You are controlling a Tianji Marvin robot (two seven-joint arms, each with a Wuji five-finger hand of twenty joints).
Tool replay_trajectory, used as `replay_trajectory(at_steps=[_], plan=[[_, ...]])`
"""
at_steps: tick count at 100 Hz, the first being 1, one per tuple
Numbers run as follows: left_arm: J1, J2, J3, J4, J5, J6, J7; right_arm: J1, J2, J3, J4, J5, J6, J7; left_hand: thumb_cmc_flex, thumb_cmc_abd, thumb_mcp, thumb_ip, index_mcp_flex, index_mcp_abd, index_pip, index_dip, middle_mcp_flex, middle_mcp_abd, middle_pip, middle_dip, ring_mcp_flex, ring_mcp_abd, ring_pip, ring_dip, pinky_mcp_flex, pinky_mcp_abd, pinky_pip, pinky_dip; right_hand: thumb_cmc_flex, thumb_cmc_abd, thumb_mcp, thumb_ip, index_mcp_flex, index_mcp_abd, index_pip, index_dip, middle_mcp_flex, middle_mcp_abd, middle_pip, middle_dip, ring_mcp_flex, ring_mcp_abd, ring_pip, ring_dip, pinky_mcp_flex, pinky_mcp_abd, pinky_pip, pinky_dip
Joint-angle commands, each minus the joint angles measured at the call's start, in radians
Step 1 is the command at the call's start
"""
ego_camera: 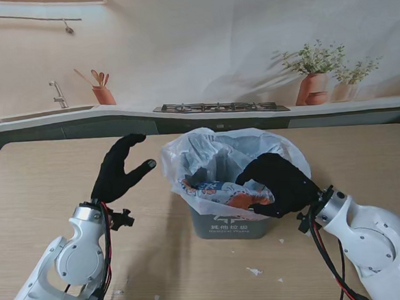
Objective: Fit the garbage bag over the bin
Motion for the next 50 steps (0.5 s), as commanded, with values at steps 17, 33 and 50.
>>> replay_trajectory(at_steps=[17, 33, 50], plan=[[0.035, 0.008, -0.007, 0.015, -0.017, -0.02, -0.035, -0.016, -0.012, 0.005, -0.018, 0.022, 0.002, 0.006, -0.039, 0.028, -0.048, 0.041, -0.043, -0.017, -0.018, -0.017, -0.025, 0.004, -0.046, -0.025, -0.022, -0.031, -0.046, -0.021, 0.001, -0.013, -0.058, -0.033, -0.036, 0.069, -0.032, 0.055, -0.117, 0.024, -0.004, -0.056, -0.127, -0.021, -0.038, -0.032, -0.087, -0.028, -0.062, -0.036, 0.021, -0.004, -0.146, 0.097], [0.038, 0.009, -0.011, 0.02, -0.02, -0.05, -0.035, -0.014, -0.016, 0.021, -0.035, 0.046, -0.005, 0.002, -0.04, 0.028, -0.058, 0.042, -0.043, -0.018, -0.023, -0.021, -0.023, 0.003, -0.065, -0.036, -0.023, -0.033, -0.059, -0.022, 0.004, -0.015, -0.072, -0.039, -0.045, 0.082, -0.041, 0.058, -0.149, 0.018, -0.014, -0.071, -0.168, -0.024, -0.056, -0.045, -0.12, -0.035, -0.091, -0.051, 0.027, -0.006, -0.197, 0.153], [0.045, 0.009, -0.015, 0.017, -0.021, -0.071, -0.033, -0.017, -0.023, 0.029, -0.053, 0.128, -0.003, 0.008, -0.047, 0.029, -0.068, 0.041, -0.043, -0.024, -0.025, -0.022, -0.025, 0.0, -0.069, -0.038, -0.024, -0.034, -0.061, -0.018, 0.002, -0.015, -0.071, -0.038, -0.077, 0.119, -0.102, 0.066, -0.2, 0.007, -0.039, -0.09, -0.216, -0.03, -0.083, -0.061, -0.145, -0.039, -0.146, -0.079, 0.017, -0.016, -0.226, 0.196]])
